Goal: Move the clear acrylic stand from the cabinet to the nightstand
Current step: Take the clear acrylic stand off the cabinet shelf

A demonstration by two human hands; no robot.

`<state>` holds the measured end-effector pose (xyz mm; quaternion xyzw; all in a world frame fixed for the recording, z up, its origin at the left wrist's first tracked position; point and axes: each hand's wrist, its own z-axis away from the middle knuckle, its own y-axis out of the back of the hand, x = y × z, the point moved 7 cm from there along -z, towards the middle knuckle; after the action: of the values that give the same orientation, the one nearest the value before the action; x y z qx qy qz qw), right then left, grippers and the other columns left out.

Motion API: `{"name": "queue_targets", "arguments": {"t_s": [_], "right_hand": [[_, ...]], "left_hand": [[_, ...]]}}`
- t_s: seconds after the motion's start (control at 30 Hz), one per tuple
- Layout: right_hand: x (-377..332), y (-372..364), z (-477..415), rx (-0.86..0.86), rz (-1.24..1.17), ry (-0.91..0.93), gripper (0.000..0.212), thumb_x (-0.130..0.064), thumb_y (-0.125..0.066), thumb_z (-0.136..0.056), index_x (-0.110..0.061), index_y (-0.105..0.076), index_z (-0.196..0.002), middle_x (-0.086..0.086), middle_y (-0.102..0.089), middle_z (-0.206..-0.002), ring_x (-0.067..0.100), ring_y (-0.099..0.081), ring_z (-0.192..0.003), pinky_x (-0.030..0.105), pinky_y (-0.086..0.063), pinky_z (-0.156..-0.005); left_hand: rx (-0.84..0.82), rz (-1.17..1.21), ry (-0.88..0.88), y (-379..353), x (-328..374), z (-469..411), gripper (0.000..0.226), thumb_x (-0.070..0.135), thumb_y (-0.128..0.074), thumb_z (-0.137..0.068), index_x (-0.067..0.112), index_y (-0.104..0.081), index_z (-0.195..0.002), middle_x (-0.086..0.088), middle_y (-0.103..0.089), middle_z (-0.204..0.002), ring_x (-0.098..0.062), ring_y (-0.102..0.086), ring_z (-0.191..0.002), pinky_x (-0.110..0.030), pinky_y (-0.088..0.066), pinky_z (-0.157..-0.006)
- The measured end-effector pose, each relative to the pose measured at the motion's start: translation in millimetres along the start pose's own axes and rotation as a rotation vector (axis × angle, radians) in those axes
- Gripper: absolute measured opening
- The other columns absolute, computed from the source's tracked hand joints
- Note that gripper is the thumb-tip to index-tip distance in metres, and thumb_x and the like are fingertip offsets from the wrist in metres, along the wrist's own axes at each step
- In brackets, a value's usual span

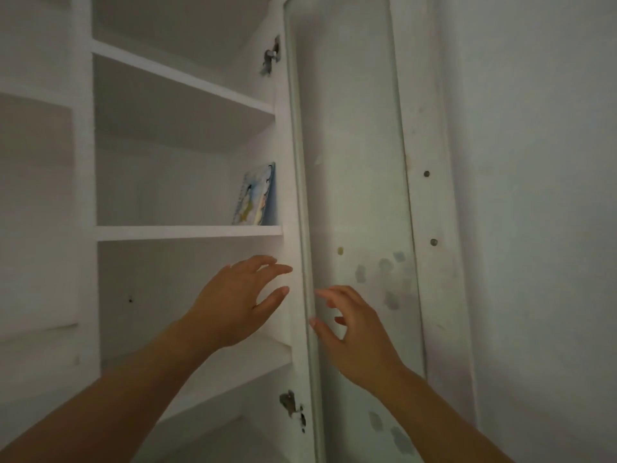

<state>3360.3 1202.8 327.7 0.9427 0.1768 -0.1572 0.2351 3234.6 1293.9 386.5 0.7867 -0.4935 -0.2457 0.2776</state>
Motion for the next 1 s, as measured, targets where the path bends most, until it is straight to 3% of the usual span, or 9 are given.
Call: {"name": "queue_targets", "arguments": {"t_s": [0.13,0.4,0.63,0.8,1.0], "right_hand": [[-23.9,-39.8,-32.1,-0.003,-0.049,0.079,0.038,-0.036,-0.056,-0.089,-0.029,-0.049,-0.126,-0.018,-0.044,-0.12,-0.001,-0.046,-0.109,0.026,-0.044,-0.098],[-66.1,-110.0,-91.5,0.004,-0.186,0.169,0.04,-0.033,-0.059,-0.087,-0.026,-0.049,-0.125,-0.01,-0.049,-0.123,0.005,-0.049,-0.106,0.026,-0.046,-0.092],[-64.9,-132.0,-132.0,-0.003,-0.187,0.201,0.041,-0.031,-0.061,-0.086,-0.024,-0.05,-0.124,-0.013,-0.047,-0.116,0.005,-0.049,-0.102,0.02,-0.043,-0.087],[-65.9,-135.4,-174.4,0.029,-0.234,0.241,0.04,-0.029,-0.063,-0.085,-0.023,-0.052,-0.123,-0.009,-0.049,-0.114,0.007,-0.051,-0.099,0.025,-0.047,-0.086],[-64.5,-142.6,-234.1,0.037,-0.306,0.307,0.04,-0.033,-0.061,-0.086,-0.021,-0.052,-0.123,-0.001,-0.054,-0.119,0.01,-0.053,-0.098,0.031,-0.05,-0.086]], "left_hand": [[0.026,-0.096,0.04,29.0,-47.8,7.2,0.067,0.064,-0.014,-0.077,0.037,-0.045,-0.13,0.006,-0.044,-0.139,-0.014,-0.043,-0.124,-0.026,-0.031,-0.097],[0.052,-0.201,0.091,70.0,-118.6,16.0,0.06,0.061,-0.023,-0.081,0.034,-0.047,-0.128,0.007,-0.044,-0.138,-0.012,-0.044,-0.123,-0.022,-0.03,-0.092],[0.055,-0.275,0.082,77.9,-153.1,9.1,0.058,0.061,-0.021,-0.08,0.037,-0.048,-0.126,0.009,-0.045,-0.136,-0.01,-0.047,-0.117,-0.022,-0.035,-0.086],[0.087,-0.271,0.099,80.7,-163.5,-10.9,0.047,0.052,-0.032,-0.085,0.035,-0.049,-0.125,0.009,-0.047,-0.131,-0.01,-0.049,-0.111,-0.024,-0.041,-0.086],[0.108,-0.304,0.208,86.5,-182.4,-43.3,0.04,0.047,-0.037,-0.091,0.035,-0.045,-0.128,0.007,-0.042,-0.138,-0.011,-0.042,-0.122,-0.024,-0.031,-0.095]]}}
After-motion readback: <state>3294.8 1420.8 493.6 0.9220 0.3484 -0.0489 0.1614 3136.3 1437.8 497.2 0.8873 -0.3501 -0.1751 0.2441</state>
